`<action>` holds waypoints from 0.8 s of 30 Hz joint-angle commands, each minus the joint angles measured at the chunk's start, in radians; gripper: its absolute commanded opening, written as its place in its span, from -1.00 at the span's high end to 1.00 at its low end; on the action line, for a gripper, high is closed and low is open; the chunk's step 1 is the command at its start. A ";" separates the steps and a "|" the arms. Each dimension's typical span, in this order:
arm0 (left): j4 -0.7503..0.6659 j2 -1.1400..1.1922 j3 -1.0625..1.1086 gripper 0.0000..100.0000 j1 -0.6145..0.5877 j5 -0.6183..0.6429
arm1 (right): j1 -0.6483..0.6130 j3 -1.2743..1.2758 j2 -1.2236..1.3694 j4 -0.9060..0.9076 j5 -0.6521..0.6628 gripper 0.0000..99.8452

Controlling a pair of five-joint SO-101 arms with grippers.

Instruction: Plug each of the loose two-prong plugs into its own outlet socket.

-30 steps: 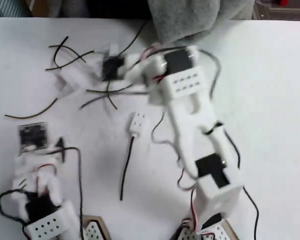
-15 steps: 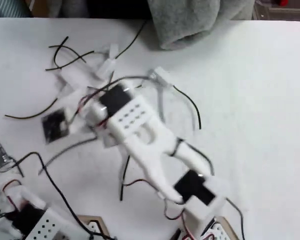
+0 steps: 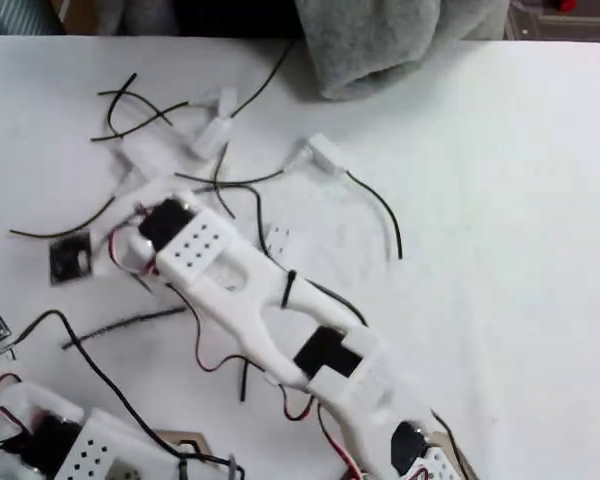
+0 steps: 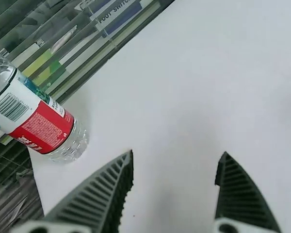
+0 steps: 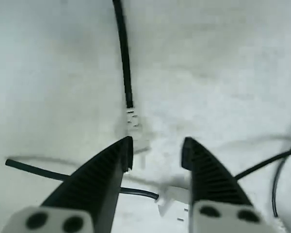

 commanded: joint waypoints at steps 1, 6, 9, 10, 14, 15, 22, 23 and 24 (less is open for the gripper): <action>-0.020 -0.012 -0.005 0.46 0.068 0.000 | 0.016 -0.272 -0.133 0.127 -0.095 0.41; 0.069 -0.012 -0.037 0.45 0.239 -0.003 | 0.096 -0.451 -0.300 0.171 -0.101 0.41; 0.195 -0.012 -0.121 0.45 0.397 -0.006 | 0.205 -0.459 -0.412 0.173 -0.101 0.44; 0.236 -0.012 -0.153 0.45 0.461 -0.006 | 0.251 -0.448 -0.449 0.174 -0.101 0.45; 0.388 -0.010 -0.250 0.45 0.745 -0.101 | 0.466 -0.281 -0.598 0.174 -0.103 0.51; 0.420 -0.007 -0.261 0.45 0.817 -0.150 | 0.518 -0.213 -0.636 0.174 -0.103 0.52; 0.591 -0.005 -0.265 0.46 1.092 -0.485 | 0.792 0.318 -0.923 0.170 -0.104 0.53; 0.600 -0.005 -0.264 0.46 1.104 -0.537 | 0.817 0.377 -0.955 0.170 -0.104 0.53; 0.603 -0.005 -0.264 0.46 1.115 -0.578 | 0.834 0.434 -0.989 0.166 -0.104 0.53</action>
